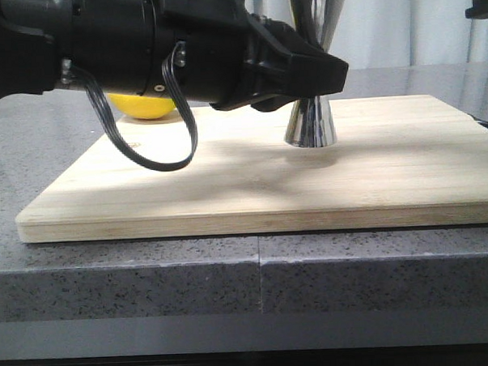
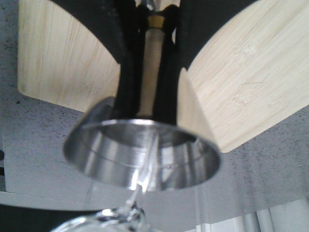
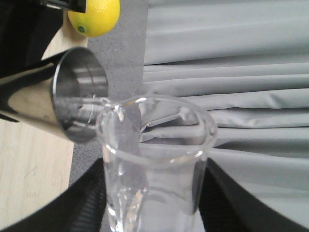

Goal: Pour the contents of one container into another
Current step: 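Pour the clear liquid from the beaker into the jigger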

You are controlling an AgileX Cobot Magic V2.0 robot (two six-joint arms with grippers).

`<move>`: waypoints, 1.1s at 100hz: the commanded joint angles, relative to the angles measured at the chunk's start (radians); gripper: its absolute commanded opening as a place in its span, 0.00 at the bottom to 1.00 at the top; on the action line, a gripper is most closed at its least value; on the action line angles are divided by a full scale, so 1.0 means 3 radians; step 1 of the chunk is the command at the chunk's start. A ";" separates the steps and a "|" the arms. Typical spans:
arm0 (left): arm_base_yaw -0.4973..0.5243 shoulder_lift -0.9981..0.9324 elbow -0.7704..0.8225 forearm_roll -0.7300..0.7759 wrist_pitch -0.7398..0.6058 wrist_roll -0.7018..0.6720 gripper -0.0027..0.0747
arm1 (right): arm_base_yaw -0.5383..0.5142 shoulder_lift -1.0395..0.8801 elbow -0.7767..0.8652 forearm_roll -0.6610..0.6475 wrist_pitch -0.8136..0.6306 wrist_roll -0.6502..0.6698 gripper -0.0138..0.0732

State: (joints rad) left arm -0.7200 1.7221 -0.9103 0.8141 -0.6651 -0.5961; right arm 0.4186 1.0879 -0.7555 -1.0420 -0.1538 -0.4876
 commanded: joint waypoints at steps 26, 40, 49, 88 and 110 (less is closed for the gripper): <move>-0.0002 -0.0181 -0.0106 -0.0098 -0.0264 -0.0034 0.01 | 0.0001 -0.0087 -0.0129 -0.0109 -0.0169 -0.0015 0.50; -0.0002 -0.0181 -0.0106 -0.0098 -0.0264 -0.0034 0.01 | 0.0001 -0.0087 -0.0129 -0.0128 -0.0169 -0.0015 0.50; -0.0002 -0.0181 -0.0106 -0.0098 -0.0264 -0.0034 0.01 | 0.0001 -0.0087 -0.0129 -0.0136 -0.0164 -0.0015 0.50; -0.0002 -0.0181 -0.0106 -0.0098 -0.0264 -0.0034 0.01 | 0.0001 -0.0087 -0.0129 -0.0248 -0.0164 -0.0015 0.50; -0.0002 -0.0181 -0.0106 -0.0098 -0.0264 -0.0034 0.01 | 0.0001 -0.0087 -0.0129 -0.0255 -0.0150 -0.0015 0.50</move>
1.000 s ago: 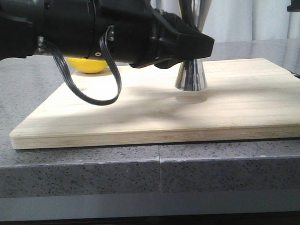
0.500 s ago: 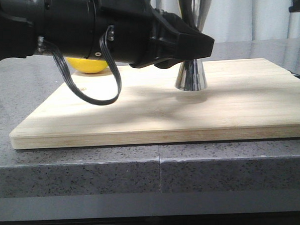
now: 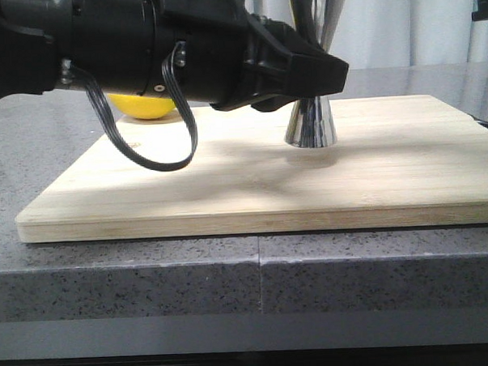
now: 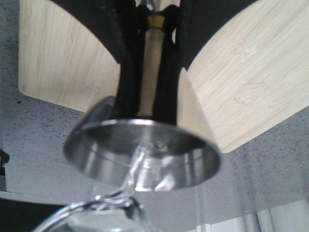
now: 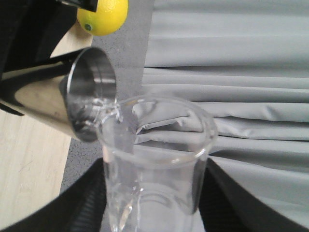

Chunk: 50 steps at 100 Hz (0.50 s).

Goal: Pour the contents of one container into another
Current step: 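Pour the clear liquid from the beaker into the jigger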

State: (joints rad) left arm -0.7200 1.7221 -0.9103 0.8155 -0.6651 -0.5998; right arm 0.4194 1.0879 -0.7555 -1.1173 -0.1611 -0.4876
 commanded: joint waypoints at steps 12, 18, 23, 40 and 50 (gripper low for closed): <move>-0.0002 -0.0181 -0.0106 -0.0103 -0.0264 -0.0022 0.01 | -0.0002 -0.0087 -0.0129 -0.0004 -0.0121 -0.0015 0.50; -0.0002 -0.0181 -0.0106 -0.0103 -0.0264 -0.0022 0.01 | -0.0002 -0.0087 -0.0129 -0.0004 -0.0121 -0.0015 0.50; -0.0002 -0.0181 -0.0106 -0.0103 -0.0264 -0.0022 0.01 | -0.0002 -0.0087 -0.0129 -0.0004 -0.0121 -0.0015 0.50; -0.0002 -0.0181 -0.0106 -0.0103 -0.0264 -0.0022 0.01 | -0.0002 -0.0087 -0.0129 -0.0011 -0.0121 -0.0015 0.50; -0.0002 -0.0181 -0.0106 -0.0103 -0.0264 -0.0022 0.01 | -0.0002 -0.0087 -0.0129 -0.0046 -0.0121 -0.0015 0.50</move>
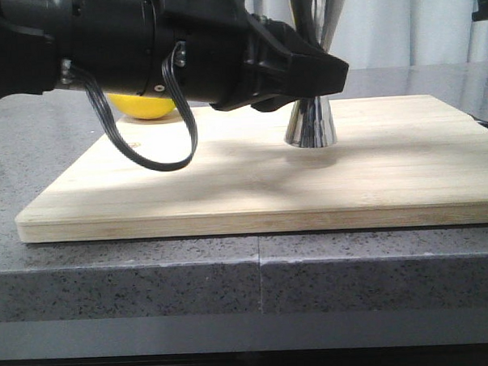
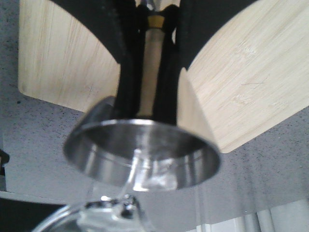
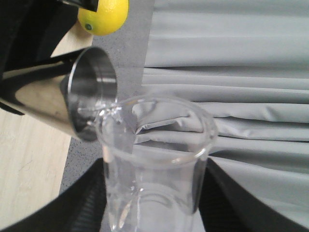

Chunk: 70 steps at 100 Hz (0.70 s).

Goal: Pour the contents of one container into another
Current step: 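Pour the clear liquid from the beaker into the jigger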

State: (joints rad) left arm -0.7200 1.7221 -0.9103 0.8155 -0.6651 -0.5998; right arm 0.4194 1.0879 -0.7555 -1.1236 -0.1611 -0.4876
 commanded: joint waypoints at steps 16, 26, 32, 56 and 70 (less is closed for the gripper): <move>-0.0002 -0.0181 -0.0106 -0.0103 -0.0264 -0.0022 0.01 | -0.0002 -0.0087 -0.0129 -0.0070 -0.0105 -0.0015 0.50; -0.0002 -0.0181 -0.0106 -0.0103 -0.0264 -0.0022 0.01 | -0.0002 -0.0087 -0.0129 -0.0070 -0.0098 -0.0015 0.50; -0.0002 -0.0181 -0.0106 -0.0103 -0.0264 -0.0022 0.01 | -0.0002 -0.0087 -0.0129 -0.0070 -0.0098 -0.0015 0.50; -0.0002 -0.0181 -0.0106 -0.0103 -0.0264 -0.0022 0.01 | -0.0002 -0.0087 -0.0129 -0.0070 -0.0090 -0.0015 0.50; -0.0002 -0.0181 -0.0106 -0.0103 -0.0264 -0.0022 0.01 | -0.0002 -0.0087 -0.0129 -0.0047 -0.0090 -0.0015 0.50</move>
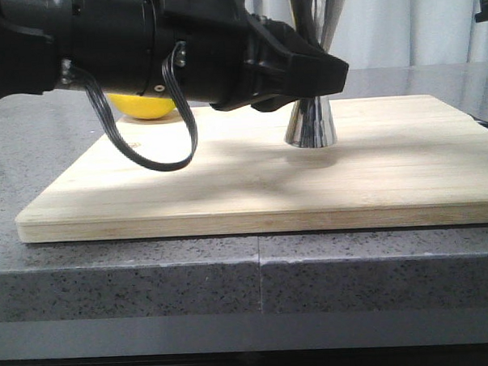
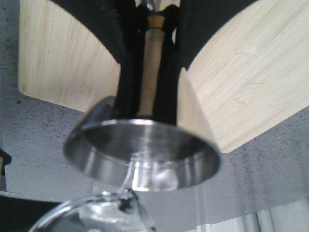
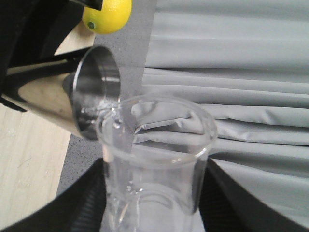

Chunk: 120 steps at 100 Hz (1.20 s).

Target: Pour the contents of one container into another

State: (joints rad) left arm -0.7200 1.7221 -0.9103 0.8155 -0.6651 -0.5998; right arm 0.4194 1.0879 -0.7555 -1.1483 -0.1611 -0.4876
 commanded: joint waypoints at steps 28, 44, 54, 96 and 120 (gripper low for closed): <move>-0.0002 -0.0181 -0.0106 -0.0103 -0.0264 -0.0022 0.01 | -0.0002 -0.0087 -0.0129 0.0404 -0.0090 0.0044 0.50; -0.0002 -0.0181 -0.0106 -0.0103 -0.0264 -0.0022 0.01 | -0.0002 -0.0087 -0.0129 0.0965 -0.0090 0.0044 0.50; -0.0002 -0.0181 -0.0106 -0.0103 -0.0264 -0.0022 0.01 | -0.0002 -0.0087 -0.0129 0.1261 -0.0090 0.0044 0.50; -0.0002 -0.0181 -0.0106 -0.0103 -0.0264 -0.0022 0.01 | -0.0008 -0.0066 -0.0116 0.3226 -0.0201 0.0044 0.50; -0.0002 -0.0181 -0.0106 -0.0103 -0.0264 -0.0022 0.01 | -0.0178 0.0177 -0.0116 0.3907 -0.0372 0.0044 0.50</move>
State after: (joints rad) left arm -0.7200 1.7221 -0.9103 0.8155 -0.6651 -0.5998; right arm 0.3976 1.1308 -0.7555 -0.0524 -0.1566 -0.4789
